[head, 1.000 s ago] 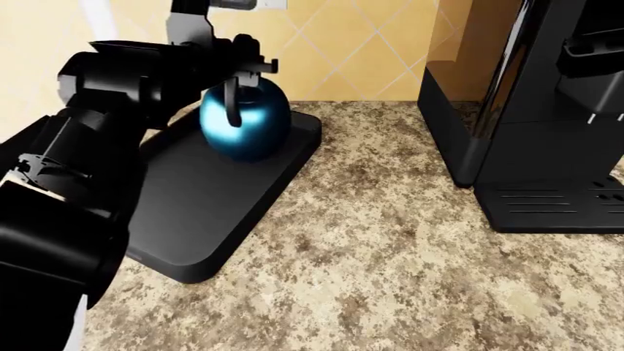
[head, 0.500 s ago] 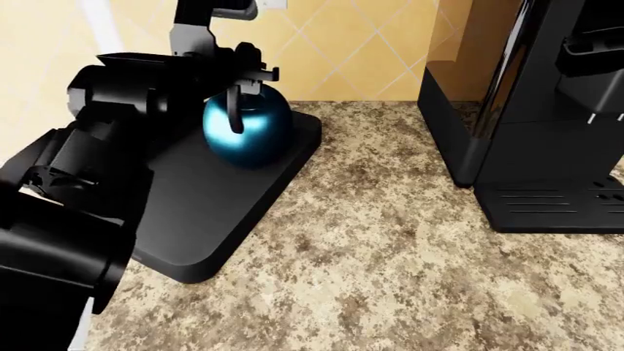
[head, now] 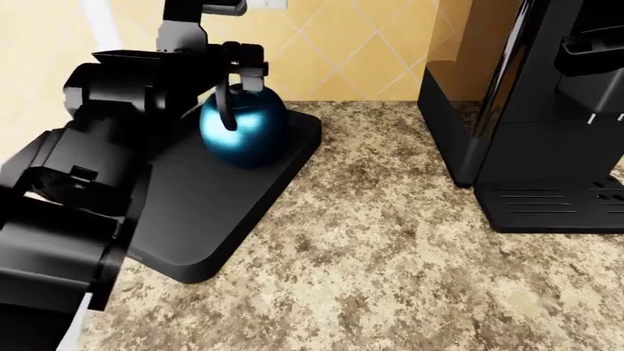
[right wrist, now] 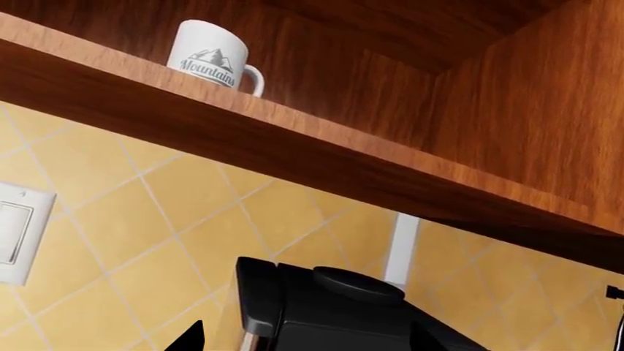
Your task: Pick the kettle from the counter and place it on the tray. Then pick the mug from the cabinet and place it on the tray. Then close the cabinet doors.
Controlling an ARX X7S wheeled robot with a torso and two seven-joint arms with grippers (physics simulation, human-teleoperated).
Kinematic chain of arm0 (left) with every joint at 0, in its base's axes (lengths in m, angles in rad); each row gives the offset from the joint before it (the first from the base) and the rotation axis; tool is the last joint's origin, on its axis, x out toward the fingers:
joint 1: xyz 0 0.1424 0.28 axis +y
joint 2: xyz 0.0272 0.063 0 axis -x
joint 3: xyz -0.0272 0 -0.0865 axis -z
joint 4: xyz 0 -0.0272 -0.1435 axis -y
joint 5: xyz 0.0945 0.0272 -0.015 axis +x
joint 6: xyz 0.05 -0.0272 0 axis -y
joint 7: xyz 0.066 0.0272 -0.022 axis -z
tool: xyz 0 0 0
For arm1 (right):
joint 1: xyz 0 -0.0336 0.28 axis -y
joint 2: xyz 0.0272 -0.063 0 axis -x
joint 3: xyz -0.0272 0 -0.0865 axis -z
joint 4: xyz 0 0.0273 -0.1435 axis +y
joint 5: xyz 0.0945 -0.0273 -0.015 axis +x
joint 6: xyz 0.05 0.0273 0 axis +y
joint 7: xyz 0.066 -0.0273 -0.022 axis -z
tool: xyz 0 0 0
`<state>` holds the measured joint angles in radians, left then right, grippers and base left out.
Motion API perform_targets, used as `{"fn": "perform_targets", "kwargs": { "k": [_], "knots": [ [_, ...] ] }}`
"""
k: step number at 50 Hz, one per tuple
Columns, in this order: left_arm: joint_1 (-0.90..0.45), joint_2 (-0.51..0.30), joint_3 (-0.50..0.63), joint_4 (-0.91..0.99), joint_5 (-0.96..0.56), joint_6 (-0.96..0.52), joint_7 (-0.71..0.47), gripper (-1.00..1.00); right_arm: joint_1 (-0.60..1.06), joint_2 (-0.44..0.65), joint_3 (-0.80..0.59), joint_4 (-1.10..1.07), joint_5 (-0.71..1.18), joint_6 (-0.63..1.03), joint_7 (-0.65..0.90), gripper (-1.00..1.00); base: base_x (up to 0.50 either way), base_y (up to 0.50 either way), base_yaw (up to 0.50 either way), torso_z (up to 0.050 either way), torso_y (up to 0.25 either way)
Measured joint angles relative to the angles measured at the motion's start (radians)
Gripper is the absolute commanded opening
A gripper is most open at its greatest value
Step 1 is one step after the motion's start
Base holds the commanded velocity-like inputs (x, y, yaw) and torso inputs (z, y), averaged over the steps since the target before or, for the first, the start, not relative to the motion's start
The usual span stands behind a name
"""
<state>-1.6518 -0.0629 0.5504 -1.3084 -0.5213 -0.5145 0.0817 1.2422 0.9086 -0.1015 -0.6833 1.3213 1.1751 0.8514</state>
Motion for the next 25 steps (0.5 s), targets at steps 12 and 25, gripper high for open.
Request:
{"fn": "perform_targets", "kwargs": {
  "k": [12,25],
  "knots": [
    [-0.022,-0.01,-0.033,0.035,0.037,-0.03,-0.025,1.0,-0.004,0.0,-0.002,0.0,-0.002,-0.008,-0.001,1.0,0.0,0.0,0.0,0.0,0.0],
    [-0.018,-0.059,-0.059,0.224,0.023,-0.121,-0.079,1.0,0.017,-0.006,-0.015,0.006,0.004,-0.004,0.002,1.0,0.0,0.0,0.0,0.0,0.0]
  ]
}}
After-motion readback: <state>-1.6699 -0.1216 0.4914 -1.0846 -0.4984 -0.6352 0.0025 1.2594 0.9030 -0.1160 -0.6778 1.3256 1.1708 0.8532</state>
